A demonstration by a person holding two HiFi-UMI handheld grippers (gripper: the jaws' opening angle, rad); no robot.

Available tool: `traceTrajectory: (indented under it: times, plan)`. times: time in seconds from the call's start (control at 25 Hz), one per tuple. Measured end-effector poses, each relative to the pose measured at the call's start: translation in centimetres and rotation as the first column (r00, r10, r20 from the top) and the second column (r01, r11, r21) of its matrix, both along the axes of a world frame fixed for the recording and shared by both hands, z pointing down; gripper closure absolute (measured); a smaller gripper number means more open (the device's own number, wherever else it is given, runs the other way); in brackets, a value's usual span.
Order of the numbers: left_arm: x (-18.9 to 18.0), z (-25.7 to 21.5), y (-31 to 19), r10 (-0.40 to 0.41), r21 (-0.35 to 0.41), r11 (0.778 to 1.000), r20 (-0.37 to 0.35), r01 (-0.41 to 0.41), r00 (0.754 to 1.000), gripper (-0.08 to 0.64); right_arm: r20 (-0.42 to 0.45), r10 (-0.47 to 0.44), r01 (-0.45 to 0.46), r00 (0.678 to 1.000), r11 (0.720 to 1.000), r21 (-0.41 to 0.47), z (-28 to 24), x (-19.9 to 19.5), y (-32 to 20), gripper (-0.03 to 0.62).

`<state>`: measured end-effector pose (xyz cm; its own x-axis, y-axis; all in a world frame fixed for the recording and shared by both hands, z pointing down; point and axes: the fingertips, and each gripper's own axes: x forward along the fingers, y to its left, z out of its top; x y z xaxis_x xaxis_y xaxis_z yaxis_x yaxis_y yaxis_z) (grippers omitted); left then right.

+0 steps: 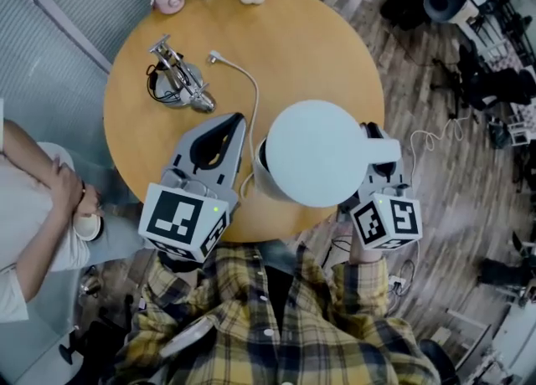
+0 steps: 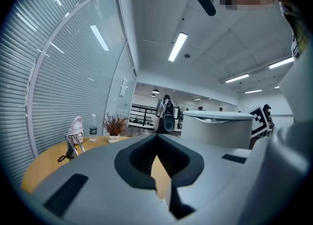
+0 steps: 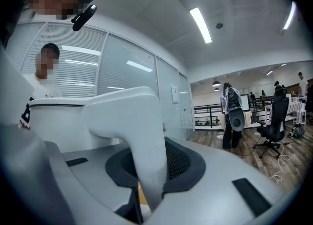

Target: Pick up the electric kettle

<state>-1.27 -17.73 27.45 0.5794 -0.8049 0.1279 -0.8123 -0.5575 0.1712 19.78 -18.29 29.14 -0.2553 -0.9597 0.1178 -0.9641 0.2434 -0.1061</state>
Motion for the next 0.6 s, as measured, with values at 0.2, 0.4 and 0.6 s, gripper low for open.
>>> traceTrajectory:
  times: [0.2,0.4,0.6]
  plan:
    - [-0.3,-2.0,0.7,-0.021,0.039,0.999,0.014,0.020,1.000,0.557,0.018,-0.073,0.073,0.997,0.997,0.023,-2.5,-1.2,0.1,0.512]
    - [-0.9,-3.2,1.7,-0.052,0.065,0.997,0.019,0.050,0.998,0.557,0.027,-0.132,0.131,0.991,0.991,0.034,-3.8,-2.6,0.7,0.512]
    - [-1.6,-3.5,2.8,-0.088,0.074,0.993,0.016,0.087,0.996,0.557,0.034,-0.174,0.173,0.984,0.984,0.034,-3.9,-3.6,1.4,0.512]
